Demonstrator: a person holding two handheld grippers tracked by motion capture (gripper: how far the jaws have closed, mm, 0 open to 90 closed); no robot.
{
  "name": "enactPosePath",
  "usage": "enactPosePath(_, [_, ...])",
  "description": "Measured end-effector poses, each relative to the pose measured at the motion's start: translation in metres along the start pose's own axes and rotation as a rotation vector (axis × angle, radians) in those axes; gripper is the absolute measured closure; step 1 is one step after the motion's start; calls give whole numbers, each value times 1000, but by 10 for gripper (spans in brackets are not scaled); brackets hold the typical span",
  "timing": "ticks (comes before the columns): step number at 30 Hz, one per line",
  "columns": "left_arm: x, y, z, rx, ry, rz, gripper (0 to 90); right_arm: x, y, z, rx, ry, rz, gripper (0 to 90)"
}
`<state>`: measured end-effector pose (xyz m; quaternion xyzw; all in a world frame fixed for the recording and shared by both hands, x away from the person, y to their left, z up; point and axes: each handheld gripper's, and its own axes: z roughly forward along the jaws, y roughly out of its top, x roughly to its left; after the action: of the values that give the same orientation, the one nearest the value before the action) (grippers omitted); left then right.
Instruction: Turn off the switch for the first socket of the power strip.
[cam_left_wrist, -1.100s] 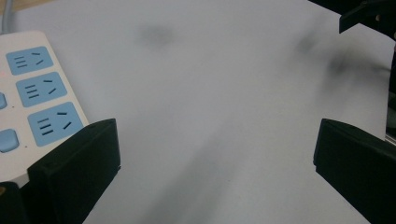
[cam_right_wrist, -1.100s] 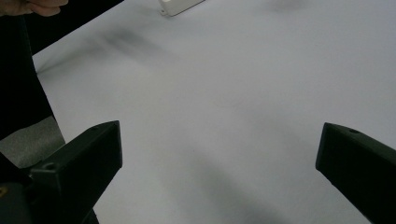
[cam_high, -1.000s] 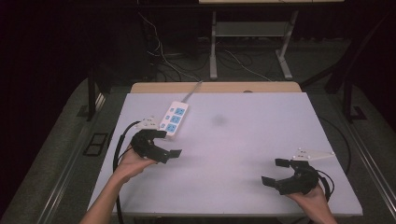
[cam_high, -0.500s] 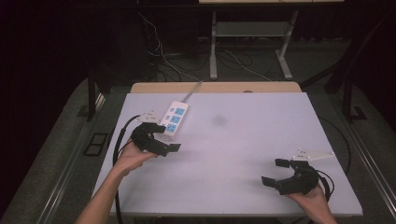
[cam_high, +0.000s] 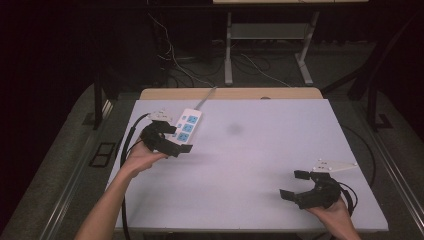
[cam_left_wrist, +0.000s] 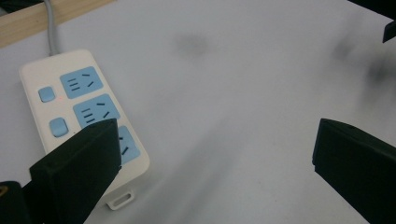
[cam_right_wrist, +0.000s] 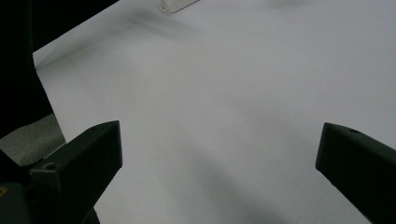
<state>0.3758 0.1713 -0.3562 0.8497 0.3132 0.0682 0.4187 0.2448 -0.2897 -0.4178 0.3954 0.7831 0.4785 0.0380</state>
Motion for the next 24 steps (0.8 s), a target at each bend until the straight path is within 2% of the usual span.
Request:
enactPosePath(8, [13, 7, 5, 15, 8, -17, 0, 0, -1, 1, 7, 8, 6, 3])
enactPosePath(13, [20, 12, 10, 46, 9, -12, 0, 0, -1, 2, 11, 9, 6, 3])
enactPosePath(24, [34, 29, 19, 73, 18, -8, 1, -1, 0, 3, 9, 16, 5, 3])
